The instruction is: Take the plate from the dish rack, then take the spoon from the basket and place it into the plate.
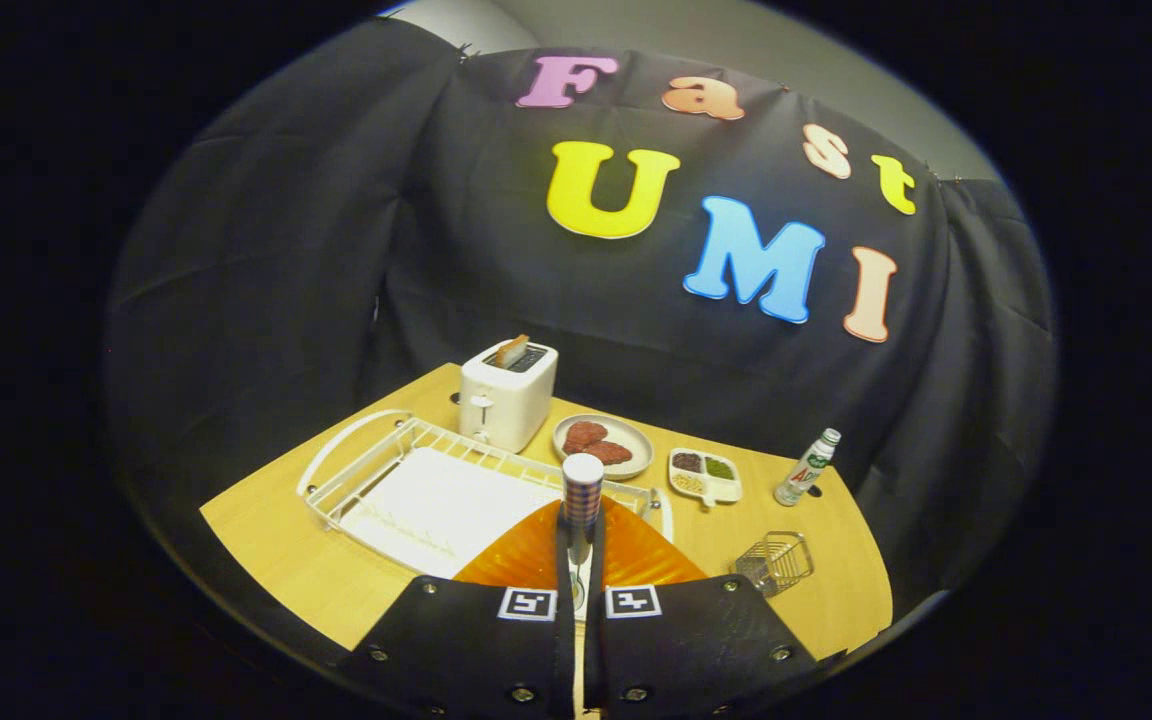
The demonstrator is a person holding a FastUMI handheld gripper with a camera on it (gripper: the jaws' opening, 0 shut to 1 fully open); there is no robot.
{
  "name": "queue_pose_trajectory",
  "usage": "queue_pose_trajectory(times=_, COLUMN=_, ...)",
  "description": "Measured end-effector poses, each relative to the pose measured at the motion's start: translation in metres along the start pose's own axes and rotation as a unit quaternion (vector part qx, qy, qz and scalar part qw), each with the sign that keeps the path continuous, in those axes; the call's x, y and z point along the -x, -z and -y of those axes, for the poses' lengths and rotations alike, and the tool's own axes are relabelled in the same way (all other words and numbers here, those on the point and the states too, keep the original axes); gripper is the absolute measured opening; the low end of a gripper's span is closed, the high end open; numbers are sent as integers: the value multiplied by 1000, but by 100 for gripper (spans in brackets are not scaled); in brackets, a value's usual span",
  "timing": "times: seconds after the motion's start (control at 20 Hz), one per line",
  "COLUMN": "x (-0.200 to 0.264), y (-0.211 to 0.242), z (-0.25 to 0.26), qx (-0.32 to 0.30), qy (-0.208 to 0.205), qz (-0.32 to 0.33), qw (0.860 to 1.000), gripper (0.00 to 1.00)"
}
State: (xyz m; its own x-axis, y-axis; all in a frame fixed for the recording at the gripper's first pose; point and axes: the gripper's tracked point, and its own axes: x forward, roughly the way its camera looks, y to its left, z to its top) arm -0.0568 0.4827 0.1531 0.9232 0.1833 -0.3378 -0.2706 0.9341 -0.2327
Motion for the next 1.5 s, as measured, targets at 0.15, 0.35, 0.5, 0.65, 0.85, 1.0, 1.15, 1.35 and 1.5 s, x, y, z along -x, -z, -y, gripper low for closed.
queue_pose_trajectory(times=0.15, x=3, y=18, z=-28, qx=8, qy=-27, qz=-10, qw=1000, gripper=4)
queue_pose_trajectory(times=0.35, x=-3, y=47, z=-56, qx=14, qy=-57, qz=-25, qw=998, gripper=4)
queue_pose_trajectory(times=0.5, x=-5, y=65, z=-74, qx=11, qy=-74, qz=-39, qw=996, gripper=4)
queue_pose_trajectory(times=0.65, x=-13, y=84, z=-87, qx=-5, qy=-92, qz=-45, qw=995, gripper=4)
queue_pose_trajectory(times=0.85, x=-14, y=100, z=-95, qx=-13, qy=-98, qz=-61, qw=993, gripper=7)
queue_pose_trajectory(times=1.0, x=-9, y=98, z=-88, qx=-11, qy=-84, qz=-60, qw=995, gripper=15)
queue_pose_trajectory(times=1.15, x=-5, y=91, z=-83, qx=-22, qy=-78, qz=-54, qw=995, gripper=23)
queue_pose_trajectory(times=1.35, x=0, y=81, z=-71, qx=-24, qy=-65, qz=-48, qw=996, gripper=31)
queue_pose_trajectory(times=1.5, x=-2, y=80, z=-71, qx=-24, qy=-68, qz=-47, qw=996, gripper=31)
